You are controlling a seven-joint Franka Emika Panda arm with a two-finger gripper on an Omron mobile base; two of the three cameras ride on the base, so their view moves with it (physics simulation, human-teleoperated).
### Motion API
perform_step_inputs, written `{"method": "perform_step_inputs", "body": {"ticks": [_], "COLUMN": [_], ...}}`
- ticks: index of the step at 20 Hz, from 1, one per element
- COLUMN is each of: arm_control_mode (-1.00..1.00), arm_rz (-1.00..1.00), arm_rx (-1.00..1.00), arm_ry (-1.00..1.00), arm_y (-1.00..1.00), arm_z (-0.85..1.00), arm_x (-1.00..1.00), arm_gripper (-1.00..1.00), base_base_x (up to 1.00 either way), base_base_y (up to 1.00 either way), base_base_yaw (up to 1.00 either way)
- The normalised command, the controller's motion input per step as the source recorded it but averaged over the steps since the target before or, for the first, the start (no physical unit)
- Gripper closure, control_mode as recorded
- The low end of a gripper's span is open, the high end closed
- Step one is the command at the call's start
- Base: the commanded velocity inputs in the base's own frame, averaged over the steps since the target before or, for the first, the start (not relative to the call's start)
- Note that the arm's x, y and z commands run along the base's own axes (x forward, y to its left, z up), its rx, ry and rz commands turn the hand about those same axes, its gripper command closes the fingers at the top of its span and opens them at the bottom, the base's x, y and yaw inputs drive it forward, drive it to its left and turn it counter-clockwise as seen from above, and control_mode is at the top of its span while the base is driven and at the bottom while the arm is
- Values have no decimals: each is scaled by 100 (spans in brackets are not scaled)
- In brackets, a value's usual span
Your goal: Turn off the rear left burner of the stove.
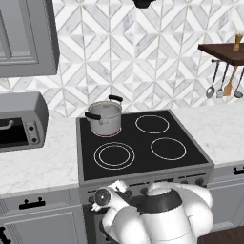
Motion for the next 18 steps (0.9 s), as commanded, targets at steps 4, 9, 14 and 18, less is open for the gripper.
{"method": "perform_step_inputs", "body": {"ticks": [4,9,14,18], "arm_control_mode": [-100,-100,-100,-100], "arm_rz": [-43,-46,-50,-10], "arm_rx": [85,83,69,11], "arm_ry": [0,0,0,0], "arm_y": [-69,-62,-56,-10], "arm_z": [0,-4,-2,0], "arm_x": [0,0,1,0], "arm_gripper": [100,100,100,100], "base_base_x": [0,0,0,0], "base_base_y": [0,0,0,0], "base_base_yaw": [0,0,0,0]}}
